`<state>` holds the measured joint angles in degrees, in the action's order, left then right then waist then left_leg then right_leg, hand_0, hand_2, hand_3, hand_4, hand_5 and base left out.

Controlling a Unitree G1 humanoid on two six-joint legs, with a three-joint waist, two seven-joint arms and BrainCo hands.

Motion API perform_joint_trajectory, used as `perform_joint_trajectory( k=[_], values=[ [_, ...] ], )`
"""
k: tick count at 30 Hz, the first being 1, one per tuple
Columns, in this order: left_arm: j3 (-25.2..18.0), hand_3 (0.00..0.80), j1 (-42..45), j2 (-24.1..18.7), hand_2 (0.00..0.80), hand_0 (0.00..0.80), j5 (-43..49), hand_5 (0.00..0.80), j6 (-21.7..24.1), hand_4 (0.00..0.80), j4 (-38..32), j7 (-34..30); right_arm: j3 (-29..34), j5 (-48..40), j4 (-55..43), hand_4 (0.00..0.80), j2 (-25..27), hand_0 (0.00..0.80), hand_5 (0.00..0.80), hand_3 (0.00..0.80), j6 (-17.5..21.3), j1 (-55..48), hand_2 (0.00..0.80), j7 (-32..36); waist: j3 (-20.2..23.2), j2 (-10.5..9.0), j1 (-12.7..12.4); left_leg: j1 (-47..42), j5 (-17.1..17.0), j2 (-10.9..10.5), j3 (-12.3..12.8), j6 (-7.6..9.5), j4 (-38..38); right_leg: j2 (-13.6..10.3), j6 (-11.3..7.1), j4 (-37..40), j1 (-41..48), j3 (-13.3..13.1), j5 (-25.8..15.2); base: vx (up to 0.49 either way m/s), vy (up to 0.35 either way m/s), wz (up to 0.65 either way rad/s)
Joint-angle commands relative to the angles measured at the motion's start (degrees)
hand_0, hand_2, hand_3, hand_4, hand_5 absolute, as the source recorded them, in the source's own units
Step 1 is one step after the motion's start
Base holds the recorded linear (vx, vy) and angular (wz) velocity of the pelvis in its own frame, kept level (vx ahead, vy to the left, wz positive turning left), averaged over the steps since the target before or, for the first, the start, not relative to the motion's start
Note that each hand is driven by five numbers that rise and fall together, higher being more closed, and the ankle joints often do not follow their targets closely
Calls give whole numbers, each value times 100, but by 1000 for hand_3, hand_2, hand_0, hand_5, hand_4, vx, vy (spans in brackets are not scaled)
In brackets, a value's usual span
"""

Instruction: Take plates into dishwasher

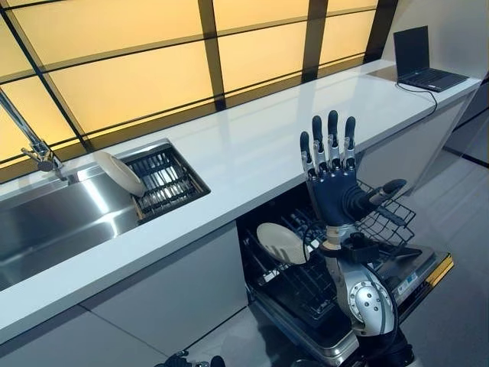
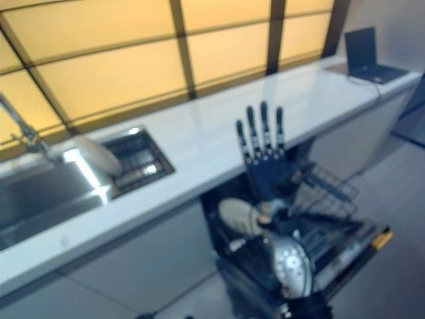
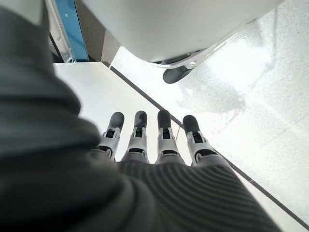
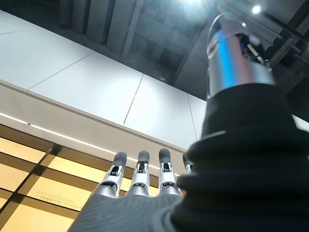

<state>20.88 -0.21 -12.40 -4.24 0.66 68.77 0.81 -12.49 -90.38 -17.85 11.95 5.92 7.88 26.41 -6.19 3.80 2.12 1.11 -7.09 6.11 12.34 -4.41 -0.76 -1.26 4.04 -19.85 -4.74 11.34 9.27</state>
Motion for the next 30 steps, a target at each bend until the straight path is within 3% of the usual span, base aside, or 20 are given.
perform_joint_trajectory(
  k=[1, 4, 7, 14, 19, 22, 25, 30],
  values=[
    [-230, 0, -194, -107, 0, 0, -52, 0, 127, 0, 74, 73, 76, 813, -580, 0, -90, 0, 0, 0, 76, 492, 0, 262, -224, -457, 24, -2, -76, -166, -77, -35, 165, 429, 212, 1943, 1406, 269, -42, 33, -4, 14],
    [-294, 0, -157, -147, 0, 0, -90, 0, 191, 0, 55, 51, 87, 1197, -537, 0, 54, 0, 0, 0, 101, 480, 0, 242, -270, -446, 11, 99, -51, -163, 111, -79, 410, 378, 216, 1890, 1422, 457, -11, 25, 9, 10],
    [-377, 0, -71, -179, 0, 0, -105, 0, 223, 0, -18, 18, 130, 1465, -410, 0, 206, 0, 0, 0, 162, 437, 0, 322, -349, -449, -47, 179, 17, 10, 395, -196, 780, 294, 230, 1766, 1458, 711, 52, 7, 17, 32],
    [-709, 0, 186, -171, 0, 0, -243, 0, 263, 0, -48, 100, -24, 1487, -92, 0, 370, 0, 0, 0, 236, 594, 0, 219, -387, -500, -274, -11, -50, 344, 464, -253, 1018, 77, 265, 1699, 1544, 1082, 134, 27, 74, 45],
    [-948, 0, 255, -165, 0, 0, -314, 0, 244, 0, -9, 37, -248, 1934, 47, 0, 368, 0, 0, 0, 388, 641, 0, 4, -349, -441, -325, -299, -382, 569, 556, -369, 616, -119, 251, 1630, 1599, 1332, 213, 88, 231, 37],
    [-993, 0, 303, -120, 0, 0, -288, 0, 279, 0, 10, -1, -255, 2006, 44, 0, 427, 0, 0, 0, 446, 657, 0, -207, -310, -385, -337, -436, -385, 589, 639, -362, 320, -255, 178, 1588, 1637, 1500, 255, 149, 396, 54],
    [-987, 0, 352, -83, 0, 0, -243, 0, 304, 0, 87, -24, -214, 2012, 79, 0, 453, 0, 0, 0, 484, 690, 0, -457, -251, -338, -394, -505, 109, 421, 560, -201, 280, -465, -13, 1534, 1635, 1572, 227, 190, 516, 47],
    [-970, 0, 460, -80, 0, 0, -79, 0, 360, 0, 128, -25, -21, 2177, 6, 0, 406, 0, 0, 0, 530, 549, 0, -735, -106, -344, -459, -383, 1174, 14, 527, 213, 740, -860, -550, 1719, 1699, 1468, -177, 225, 588, 19]
  ],
)
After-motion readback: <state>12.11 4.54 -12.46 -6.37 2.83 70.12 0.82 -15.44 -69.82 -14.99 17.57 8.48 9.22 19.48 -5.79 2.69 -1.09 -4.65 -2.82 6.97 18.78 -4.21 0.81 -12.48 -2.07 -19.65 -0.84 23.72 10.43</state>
